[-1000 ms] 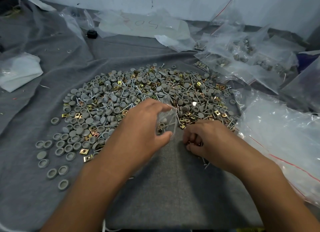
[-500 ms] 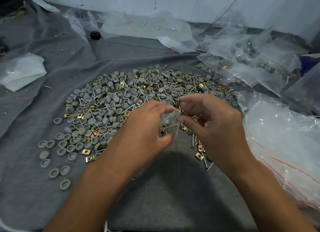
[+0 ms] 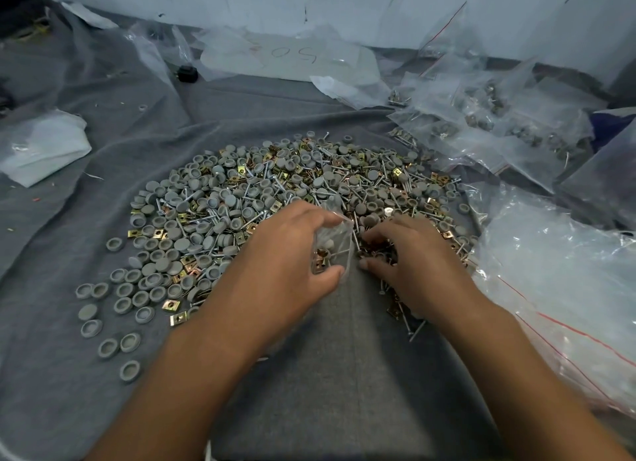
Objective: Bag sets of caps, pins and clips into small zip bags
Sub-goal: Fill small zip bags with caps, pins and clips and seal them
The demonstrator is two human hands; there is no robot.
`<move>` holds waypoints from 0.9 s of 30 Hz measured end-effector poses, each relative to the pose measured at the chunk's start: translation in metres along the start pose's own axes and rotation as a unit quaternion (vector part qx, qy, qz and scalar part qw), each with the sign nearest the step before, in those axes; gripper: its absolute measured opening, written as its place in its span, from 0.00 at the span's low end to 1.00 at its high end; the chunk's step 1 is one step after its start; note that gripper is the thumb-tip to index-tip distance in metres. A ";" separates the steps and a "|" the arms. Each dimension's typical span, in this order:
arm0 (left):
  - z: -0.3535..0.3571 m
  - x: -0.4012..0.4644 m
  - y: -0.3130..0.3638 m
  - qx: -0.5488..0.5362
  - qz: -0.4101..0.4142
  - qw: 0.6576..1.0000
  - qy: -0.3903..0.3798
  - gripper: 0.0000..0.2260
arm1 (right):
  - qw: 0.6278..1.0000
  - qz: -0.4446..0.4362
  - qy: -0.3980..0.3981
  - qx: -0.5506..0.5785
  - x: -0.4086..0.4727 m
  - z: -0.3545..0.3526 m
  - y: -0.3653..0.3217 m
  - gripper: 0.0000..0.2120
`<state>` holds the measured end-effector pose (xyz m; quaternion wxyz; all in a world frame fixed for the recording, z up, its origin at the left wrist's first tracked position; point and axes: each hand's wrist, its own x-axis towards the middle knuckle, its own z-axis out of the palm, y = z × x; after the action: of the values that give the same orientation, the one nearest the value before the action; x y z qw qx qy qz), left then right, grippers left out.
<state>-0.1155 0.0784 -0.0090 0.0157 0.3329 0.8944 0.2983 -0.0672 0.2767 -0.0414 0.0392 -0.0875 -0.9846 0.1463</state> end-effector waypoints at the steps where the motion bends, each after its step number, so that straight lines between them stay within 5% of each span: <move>1: 0.000 0.000 0.000 0.001 0.001 1.000 0.002 0.26 | 1.000 -0.003 0.004 -0.005 0.000 0.002 -0.001 0.15; 5: -0.001 -0.001 -0.001 0.001 0.003 1.000 0.009 0.26 | 0.999 -0.040 0.029 -0.012 -0.003 0.001 -0.002 0.05; 11: 0.000 -0.001 -0.001 0.003 0.001 1.000 0.006 0.27 | 0.992 -0.019 0.080 0.096 -0.005 -0.004 0.000 0.07; 17: 0.001 0.000 -0.001 0.002 0.004 1.000 0.008 0.26 | 0.873 -0.101 0.113 0.464 -0.011 -0.026 -0.021 0.10; 23: 0.000 0.001 0.002 -0.014 0.010 1.000 0.004 0.23 | 0.931 -0.192 0.183 0.252 -0.016 -0.019 -0.036 0.09; 27: 0.000 0.000 0.000 -0.006 0.005 1.000 0.002 0.25 | 0.942 -0.098 0.193 0.256 -0.012 -0.033 -0.014 0.09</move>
<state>-0.1152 0.0783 -0.0090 0.0139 0.3366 0.8910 0.3044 -0.0547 0.2705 -0.0066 0.2633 -0.0038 -0.8912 0.3693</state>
